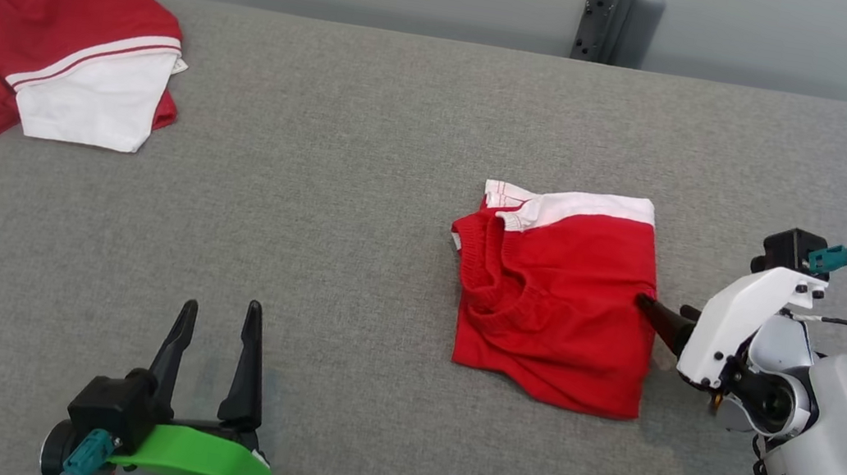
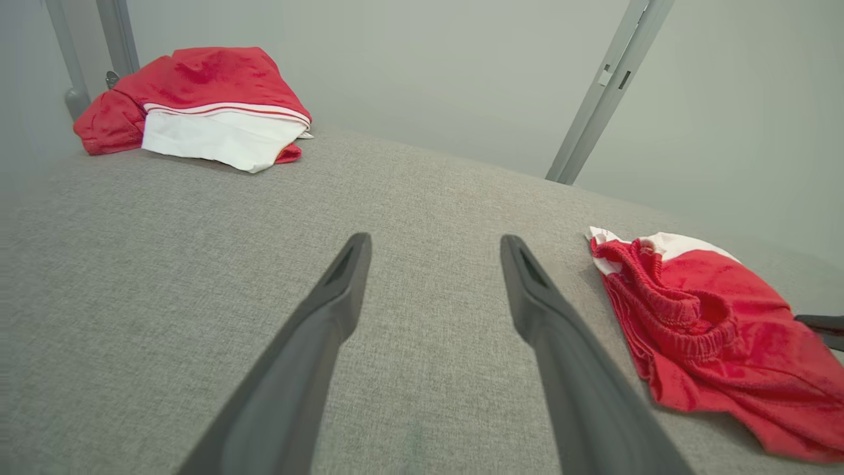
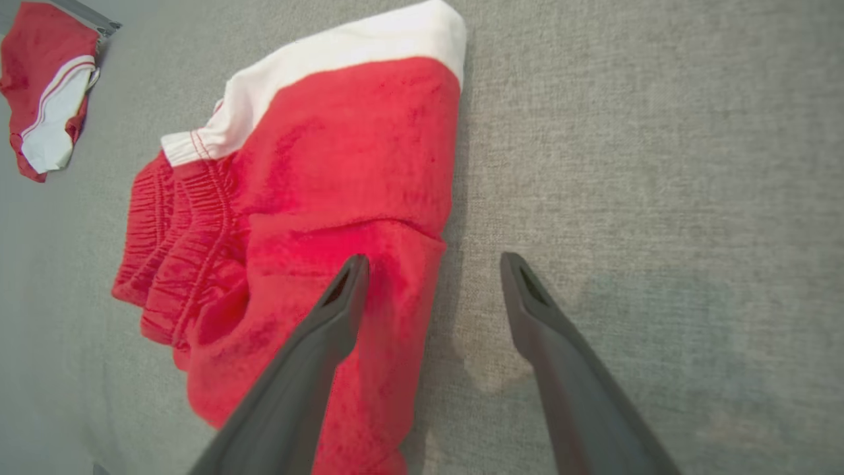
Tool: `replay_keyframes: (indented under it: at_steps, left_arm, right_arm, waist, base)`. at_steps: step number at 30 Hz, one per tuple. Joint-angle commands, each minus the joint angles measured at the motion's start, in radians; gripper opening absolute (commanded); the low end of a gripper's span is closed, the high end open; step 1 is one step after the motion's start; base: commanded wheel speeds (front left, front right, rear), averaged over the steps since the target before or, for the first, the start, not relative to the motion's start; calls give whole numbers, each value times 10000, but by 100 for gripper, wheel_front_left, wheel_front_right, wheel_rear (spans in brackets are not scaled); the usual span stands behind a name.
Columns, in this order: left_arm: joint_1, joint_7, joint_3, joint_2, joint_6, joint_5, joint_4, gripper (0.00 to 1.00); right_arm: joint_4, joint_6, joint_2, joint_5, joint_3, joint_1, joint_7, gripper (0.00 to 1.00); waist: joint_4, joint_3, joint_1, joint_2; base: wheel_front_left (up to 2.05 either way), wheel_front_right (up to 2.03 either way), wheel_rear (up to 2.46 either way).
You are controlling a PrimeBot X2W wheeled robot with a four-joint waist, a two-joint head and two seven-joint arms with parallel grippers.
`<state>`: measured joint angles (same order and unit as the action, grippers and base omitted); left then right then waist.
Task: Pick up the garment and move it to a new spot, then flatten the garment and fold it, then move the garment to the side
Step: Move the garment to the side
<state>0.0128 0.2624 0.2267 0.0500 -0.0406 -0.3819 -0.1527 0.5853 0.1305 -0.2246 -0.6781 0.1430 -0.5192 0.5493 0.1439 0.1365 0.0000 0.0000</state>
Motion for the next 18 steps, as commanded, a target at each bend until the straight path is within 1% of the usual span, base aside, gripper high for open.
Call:
replay_keyframes:
  at_steps: [1, 4, 5, 6, 7, 9, 10, 14, 18]
  left_arm:
    - [200, 34, 7, 12, -26, -41, 17, 100]
    - [176, 33, -13, 12, -49, -35, 37, 100]
    - [162, 33, -30, 12, -54, -30, 45, 100]
    - [150, 33, -44, 12, -54, -26, 53, 100]
    - [138, 34, -62, 12, -60, -19, 62, 100]
    - [146, 33, -78, 12, -73, 8, 74, 100]
    - [173, 34, -72, 12, -66, 32, 91, 100]
    - [328, 34, -41, 12, -2, 165, 151, 100]
    - [414, 33, -52, 12, 61, 404, 214, 100]
  right_arm:
    - [106, 4, -66, -95, 41, -113, 38, 100]
    - [297, 4, -114, -216, 163, -176, 184, 100]
    - [338, 4, -118, -256, 191, -198, 219, 92]
    - [369, 4, -124, -285, 216, -212, 212, 56]
    - [404, 4, -133, -294, 258, -231, 212, 39]
    - [489, 4, -119, -332, 366, -285, 205, 21]
    - [531, 4, -125, -321, 417, -348, 161, 0]
    - [640, 4, -168, -239, 582, -608, -195, 0]
    - [671, 3, -301, -274, 786, -837, -504, 0]
  waist:
    - [319, 277, 0, 0]
    - [400, 319, 0, 0]
    - [407, 327, 0, 0]
    - [406, 333, 0, 0]
    - [399, 341, 0, 0]
    - [358, 367, 0, 0]
    - [329, 391, 0, 0]
    - [188, 511, 0, 0]
    - [-106, 603, 0, 0]
  base:
    - [0, 0, 0]
    - [0, 0, 0]
    - [0, 0, 0]
    - [0, 0, 0]
    - [0, 0, 0]
    - [0, 0, 0]
    - [0, 0, 0]
    - [0, 0, 0]
    - [0, 0, 0]
